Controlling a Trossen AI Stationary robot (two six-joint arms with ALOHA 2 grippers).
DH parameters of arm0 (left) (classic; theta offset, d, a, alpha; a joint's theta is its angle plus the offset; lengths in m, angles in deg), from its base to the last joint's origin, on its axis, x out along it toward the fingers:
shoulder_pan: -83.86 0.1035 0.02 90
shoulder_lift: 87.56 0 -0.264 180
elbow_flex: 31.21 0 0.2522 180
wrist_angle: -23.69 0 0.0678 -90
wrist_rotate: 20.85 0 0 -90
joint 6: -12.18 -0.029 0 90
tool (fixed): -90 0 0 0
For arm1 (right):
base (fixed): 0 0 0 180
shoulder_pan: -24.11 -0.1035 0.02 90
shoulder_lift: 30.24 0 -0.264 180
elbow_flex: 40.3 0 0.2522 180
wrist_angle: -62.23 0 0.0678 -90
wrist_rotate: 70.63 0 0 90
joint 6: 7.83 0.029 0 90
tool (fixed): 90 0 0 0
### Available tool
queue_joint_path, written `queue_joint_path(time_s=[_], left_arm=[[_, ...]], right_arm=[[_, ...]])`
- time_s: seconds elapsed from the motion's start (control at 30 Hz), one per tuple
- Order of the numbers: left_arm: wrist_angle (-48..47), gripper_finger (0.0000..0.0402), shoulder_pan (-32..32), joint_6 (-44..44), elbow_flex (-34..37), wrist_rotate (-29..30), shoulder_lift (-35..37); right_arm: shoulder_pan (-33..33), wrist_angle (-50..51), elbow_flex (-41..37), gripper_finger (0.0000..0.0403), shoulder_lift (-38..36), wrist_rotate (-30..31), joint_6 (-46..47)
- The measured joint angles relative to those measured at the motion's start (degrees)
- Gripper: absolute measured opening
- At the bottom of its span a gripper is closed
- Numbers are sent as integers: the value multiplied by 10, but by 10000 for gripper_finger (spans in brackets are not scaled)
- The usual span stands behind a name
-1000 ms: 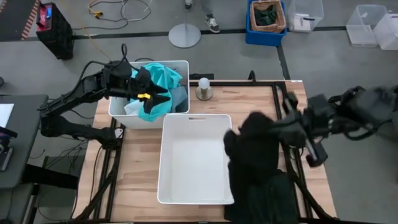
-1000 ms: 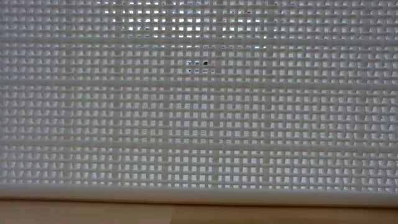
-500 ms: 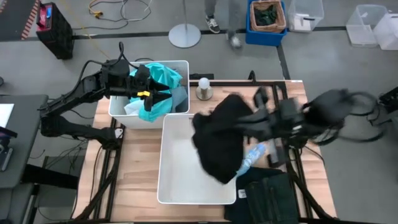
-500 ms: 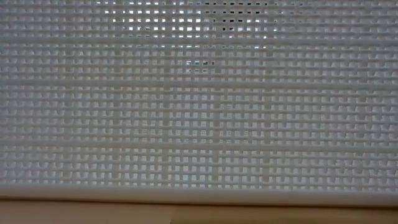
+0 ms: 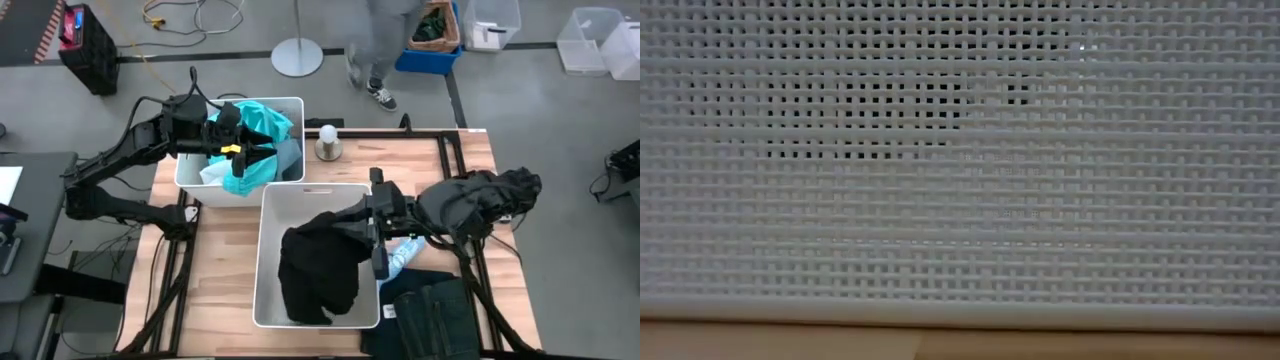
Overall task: Sort clothes
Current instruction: Put the black long sleeve into the bottom white bin, then put the black pants into the bottom white bin
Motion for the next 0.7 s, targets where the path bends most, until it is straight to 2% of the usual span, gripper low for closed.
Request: queue_joint_path(time_s=[0.27, 0.37, 0.53, 0.7], left_arm=[[-1, 231, 0, 1, 0, 0, 0], [-1, 231, 0, 4, 0, 0, 0], [-4, 231, 0, 8, 0, 0, 0], [-5, 231, 0, 8, 0, 0, 0]], right_arm=[[2, 3, 1, 223, -7, -1, 23], [1, 9, 1, 268, -11, -4, 22], [-28, 108, 1, 282, -34, -4, 63], [-90, 321, 2, 282, -47, -3, 188]])
